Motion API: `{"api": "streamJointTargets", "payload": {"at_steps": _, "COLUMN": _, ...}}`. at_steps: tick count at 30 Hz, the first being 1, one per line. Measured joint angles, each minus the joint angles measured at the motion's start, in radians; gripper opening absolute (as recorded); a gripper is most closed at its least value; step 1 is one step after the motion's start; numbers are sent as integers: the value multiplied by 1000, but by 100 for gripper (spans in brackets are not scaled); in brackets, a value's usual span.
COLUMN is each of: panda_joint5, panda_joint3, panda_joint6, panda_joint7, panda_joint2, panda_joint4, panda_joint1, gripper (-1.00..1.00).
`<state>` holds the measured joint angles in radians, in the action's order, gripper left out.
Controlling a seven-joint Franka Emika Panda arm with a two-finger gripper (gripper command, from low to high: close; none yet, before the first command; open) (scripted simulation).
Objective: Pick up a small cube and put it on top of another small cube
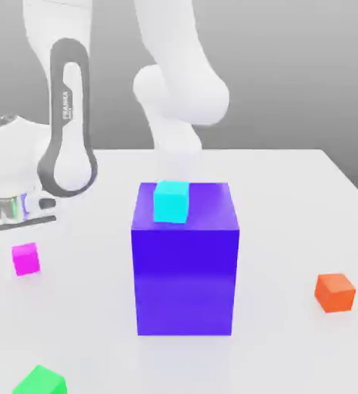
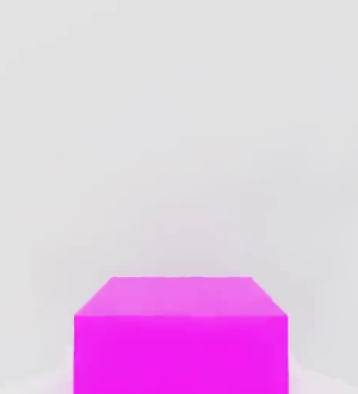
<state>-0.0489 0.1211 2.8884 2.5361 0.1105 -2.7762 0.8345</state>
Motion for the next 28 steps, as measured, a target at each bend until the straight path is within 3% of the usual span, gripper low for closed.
{"api": "streamJointTargets", "payload": {"at_steps": 14, "panda_joint5": 62, "panda_joint3": -140, "panda_joint6": -260, "panda_joint7": 322, "panda_joint2": 100, "panda_joint4": 357, "panda_joint1": -235, "gripper": -100}}
{"api": "streamJointTargets", "payload": {"at_steps": 16, "panda_joint5": 44, "panda_joint3": -102, "panda_joint6": -294, "panda_joint7": 352, "panda_joint2": 123, "panda_joint4": 415, "panda_joint1": -338, "gripper": -100}}
{"api": "streamJointTargets", "payload": {"at_steps": 18, "panda_joint5": -6, "panda_joint3": 1, "panda_joint6": -330, "panda_joint7": 360, "panda_joint2": 148, "panda_joint4": 473, "panda_joint1": -507, "gripper": -100}}
{"api": "streamJointTargets", "payload": {"at_steps": 21, "panda_joint5": -4, "panda_joint3": 1, "panda_joint6": -327, "panda_joint7": 361, "panda_joint2": 148, "panda_joint4": 473, "panda_joint1": -507, "gripper": -100}}
{"api": "streamJointTargets", "payload": {"at_steps": 22, "panda_joint5": -44, "panda_joint3": 37, "panda_joint6": -314, "panda_joint7": 361, "panda_joint2": 206, "panda_joint4": 515, "panda_joint1": -591, "gripper": -100}}
{"api": "streamJointTargets", "payload": {"at_steps": 24, "panda_joint5": -75, "panda_joint3": 34, "panda_joint6": -262, "panda_joint7": 361, "panda_joint2": 295, "panda_joint4": 550, "panda_joint1": -624, "gripper": -100}}
{"api": "streamJointTargets", "payload": {"at_steps": 25, "panda_joint5": -80, "panda_joint3": 30, "panda_joint6": -247, "panda_joint7": 361, "panda_joint2": 316, "panda_joint4": 556, "panda_joint1": -626, "gripper": 100}}
{"api": "streamJointTargets", "payload": {"at_steps": 28, "panda_joint5": -80, "panda_joint3": 30, "panda_joint6": -247, "panda_joint7": 361, "panda_joint2": 316, "panda_joint4": 556, "panda_joint1": -626, "gripper": 100}}
